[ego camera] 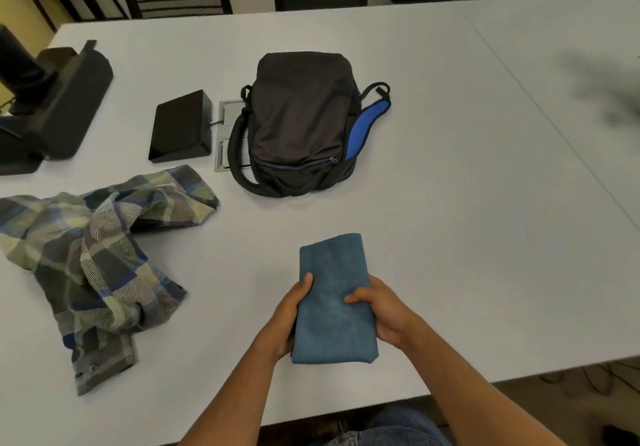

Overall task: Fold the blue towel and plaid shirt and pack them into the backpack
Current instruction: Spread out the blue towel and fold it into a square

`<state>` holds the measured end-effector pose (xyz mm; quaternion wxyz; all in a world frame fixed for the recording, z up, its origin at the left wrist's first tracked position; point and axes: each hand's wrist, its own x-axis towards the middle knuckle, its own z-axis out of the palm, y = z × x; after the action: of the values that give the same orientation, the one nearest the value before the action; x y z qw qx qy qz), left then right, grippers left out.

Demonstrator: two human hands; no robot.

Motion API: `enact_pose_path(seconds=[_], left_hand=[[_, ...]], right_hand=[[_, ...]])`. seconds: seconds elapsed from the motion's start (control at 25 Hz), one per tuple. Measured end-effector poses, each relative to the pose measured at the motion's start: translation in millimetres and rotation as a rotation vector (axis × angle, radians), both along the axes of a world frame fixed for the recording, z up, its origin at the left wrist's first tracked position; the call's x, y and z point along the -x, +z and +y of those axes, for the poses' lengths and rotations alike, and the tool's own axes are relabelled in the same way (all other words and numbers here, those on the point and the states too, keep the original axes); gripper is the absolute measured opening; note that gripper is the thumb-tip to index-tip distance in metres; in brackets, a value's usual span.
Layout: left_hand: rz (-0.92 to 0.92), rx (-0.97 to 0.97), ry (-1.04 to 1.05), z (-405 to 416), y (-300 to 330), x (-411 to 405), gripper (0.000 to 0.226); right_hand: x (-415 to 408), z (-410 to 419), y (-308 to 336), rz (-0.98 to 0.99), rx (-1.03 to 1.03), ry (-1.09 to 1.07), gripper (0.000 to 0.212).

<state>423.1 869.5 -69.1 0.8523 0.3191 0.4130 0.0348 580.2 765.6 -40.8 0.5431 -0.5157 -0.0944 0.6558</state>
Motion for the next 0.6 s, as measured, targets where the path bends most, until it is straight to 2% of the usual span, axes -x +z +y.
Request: enact_pose_path(seconds=[0.12, 0.24, 0.44, 0.6], left_hand=[[-0.045, -0.034, 0.013, -13, -4, -2, 0.058], [0.017, -0.184, 0.005, -22, -6, -9, 0.069], [0.080, -0.363, -0.070, -40, 1, -33, 0.074], [0.126, -0.570, -0.168, -56, 5, -70, 0.091]], right_hand=[[-7, -26, 3, -0.029, 0.009, -0.044, 0.048], [-16, -51, 1, -0.065, 0.049, -0.108, 0.042], [-39, -81, -6, -0.104, 0.072, -0.189, 0.045], [-73, -103, -17, -0.181, 0.133, -0.248, 0.048]])
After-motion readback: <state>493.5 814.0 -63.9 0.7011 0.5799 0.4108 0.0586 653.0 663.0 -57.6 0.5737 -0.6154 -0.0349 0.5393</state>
